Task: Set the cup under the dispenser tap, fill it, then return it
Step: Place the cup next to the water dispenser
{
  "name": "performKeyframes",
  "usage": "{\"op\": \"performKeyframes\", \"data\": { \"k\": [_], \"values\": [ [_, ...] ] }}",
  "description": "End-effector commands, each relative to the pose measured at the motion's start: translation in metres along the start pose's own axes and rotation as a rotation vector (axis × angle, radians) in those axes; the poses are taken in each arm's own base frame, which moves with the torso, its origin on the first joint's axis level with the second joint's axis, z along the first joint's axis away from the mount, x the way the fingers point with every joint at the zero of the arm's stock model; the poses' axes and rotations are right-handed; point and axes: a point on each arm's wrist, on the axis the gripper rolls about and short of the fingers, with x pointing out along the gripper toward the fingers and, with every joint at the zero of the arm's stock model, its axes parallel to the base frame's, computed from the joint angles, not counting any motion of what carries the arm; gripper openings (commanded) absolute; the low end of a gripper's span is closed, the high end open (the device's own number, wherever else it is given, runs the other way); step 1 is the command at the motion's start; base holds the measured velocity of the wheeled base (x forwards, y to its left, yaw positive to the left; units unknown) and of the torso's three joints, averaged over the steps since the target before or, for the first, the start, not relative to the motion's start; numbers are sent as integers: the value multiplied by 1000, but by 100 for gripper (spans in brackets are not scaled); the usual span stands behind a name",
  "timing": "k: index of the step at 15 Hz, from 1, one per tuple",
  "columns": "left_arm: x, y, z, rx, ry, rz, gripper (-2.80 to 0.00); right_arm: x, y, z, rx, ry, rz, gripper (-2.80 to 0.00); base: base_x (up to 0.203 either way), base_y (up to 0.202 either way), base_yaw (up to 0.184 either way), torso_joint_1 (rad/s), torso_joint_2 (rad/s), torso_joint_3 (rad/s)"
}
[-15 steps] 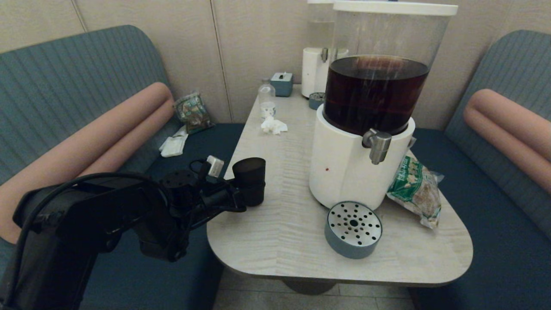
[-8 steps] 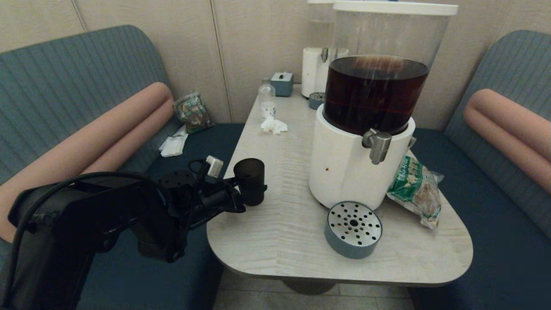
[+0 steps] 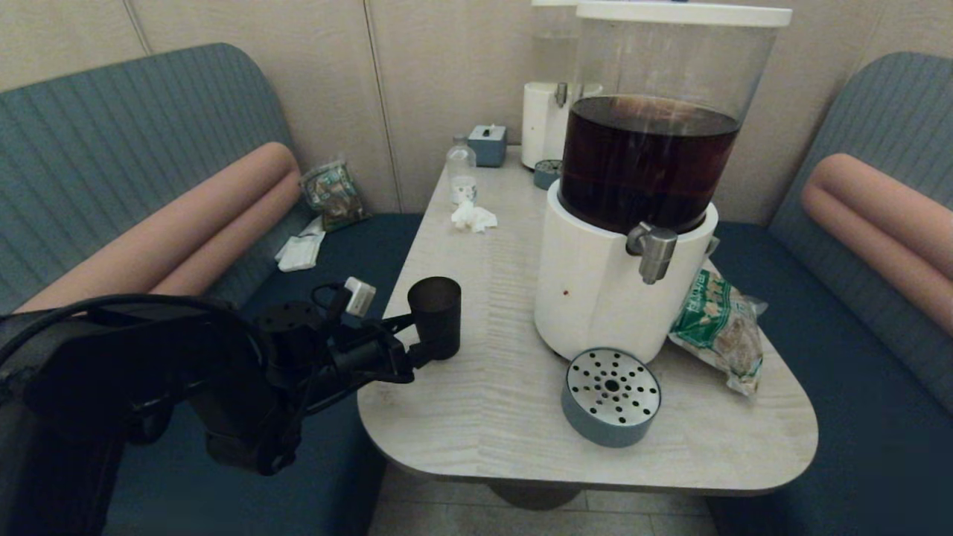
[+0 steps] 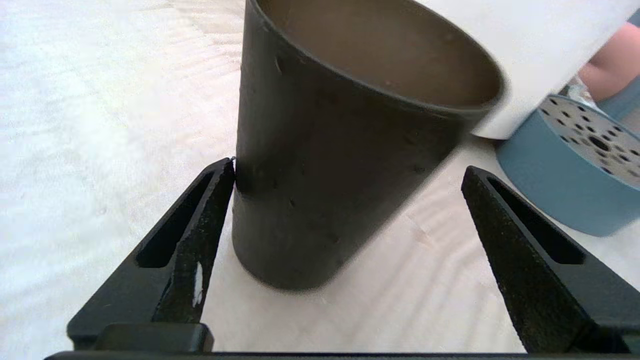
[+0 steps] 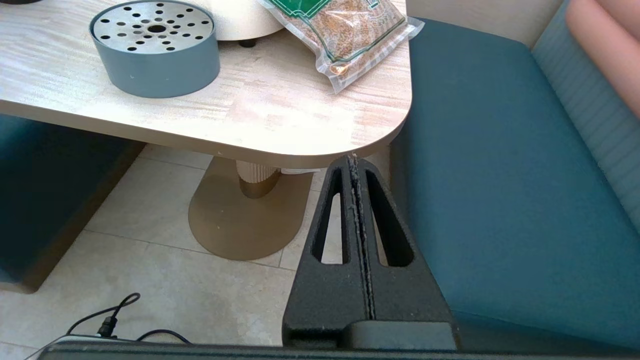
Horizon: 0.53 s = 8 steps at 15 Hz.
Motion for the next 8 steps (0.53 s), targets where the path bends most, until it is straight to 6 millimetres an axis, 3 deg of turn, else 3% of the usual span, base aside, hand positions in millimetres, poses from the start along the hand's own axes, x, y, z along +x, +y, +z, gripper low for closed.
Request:
{"op": "performKeyframes", "data": {
  "k": [1, 8],
  "values": [
    [-10, -7, 9, 5, -6, -1, 0, 0, 0, 0, -1, 1, 1, -280, 0, 0, 0, 0, 0, 0],
    [-30, -23, 17, -7, 13, 3, 0, 0, 0, 0, -1, 3, 1, -280, 0, 0, 0, 0, 0, 0]
  ]
}}
